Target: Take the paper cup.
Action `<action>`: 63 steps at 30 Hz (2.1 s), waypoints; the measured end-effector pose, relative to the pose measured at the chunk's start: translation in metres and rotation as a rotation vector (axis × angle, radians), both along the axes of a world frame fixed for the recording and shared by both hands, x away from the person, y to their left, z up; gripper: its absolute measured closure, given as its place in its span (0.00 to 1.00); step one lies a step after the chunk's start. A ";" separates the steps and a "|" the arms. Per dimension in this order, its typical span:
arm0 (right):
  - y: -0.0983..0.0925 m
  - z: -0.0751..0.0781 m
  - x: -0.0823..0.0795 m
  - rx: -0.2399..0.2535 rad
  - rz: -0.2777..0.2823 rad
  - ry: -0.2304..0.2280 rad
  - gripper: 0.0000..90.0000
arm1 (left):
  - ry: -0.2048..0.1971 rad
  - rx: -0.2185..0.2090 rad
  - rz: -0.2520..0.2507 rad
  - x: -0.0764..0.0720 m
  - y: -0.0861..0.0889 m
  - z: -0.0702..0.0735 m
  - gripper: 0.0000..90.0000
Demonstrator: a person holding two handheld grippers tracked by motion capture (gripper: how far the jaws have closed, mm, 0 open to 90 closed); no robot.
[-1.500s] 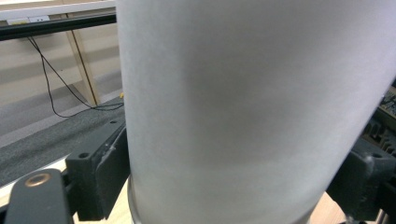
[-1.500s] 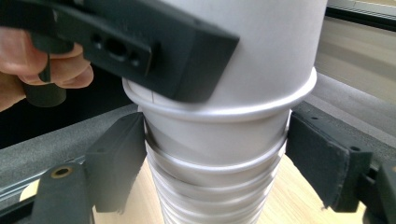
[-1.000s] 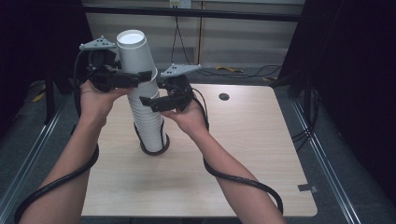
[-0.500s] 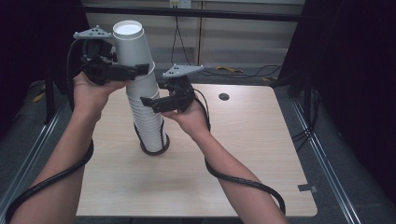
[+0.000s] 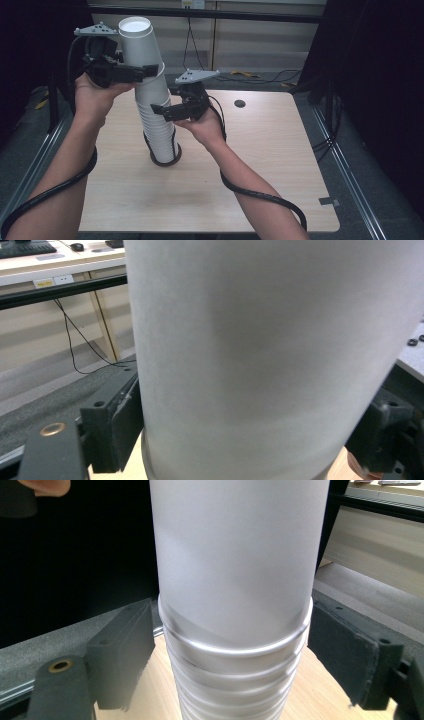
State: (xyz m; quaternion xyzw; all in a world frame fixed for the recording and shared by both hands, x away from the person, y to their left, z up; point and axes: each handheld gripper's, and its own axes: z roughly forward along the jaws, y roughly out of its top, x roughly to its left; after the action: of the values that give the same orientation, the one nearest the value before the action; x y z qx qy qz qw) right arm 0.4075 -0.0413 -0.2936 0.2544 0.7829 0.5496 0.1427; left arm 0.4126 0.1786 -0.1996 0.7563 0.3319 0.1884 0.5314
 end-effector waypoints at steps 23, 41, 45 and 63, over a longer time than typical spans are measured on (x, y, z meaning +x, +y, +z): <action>-0.009 -0.003 -0.005 -0.010 0.004 0.001 0.20 | -0.012 0.009 -0.025 -0.008 0.001 0.010 0.19; -0.016 -0.004 -0.004 -0.008 -0.001 0.006 0.20 | -0.023 -0.001 -0.023 -0.009 0.004 0.018 0.19; -0.017 -0.005 -0.004 -0.010 -0.001 0.007 0.20 | -0.025 0.001 -0.023 -0.010 0.003 0.020 0.19; -0.025 -0.008 -0.005 -0.011 -0.008 0.010 0.20 | -0.039 -0.007 -0.028 -0.013 0.004 0.024 0.19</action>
State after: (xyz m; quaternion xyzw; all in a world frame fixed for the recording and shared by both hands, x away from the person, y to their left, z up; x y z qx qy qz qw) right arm 0.4027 -0.0663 -0.3020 0.2593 0.7856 0.5434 0.1423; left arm 0.3992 0.1828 -0.1760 0.7550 0.3116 0.1946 0.5432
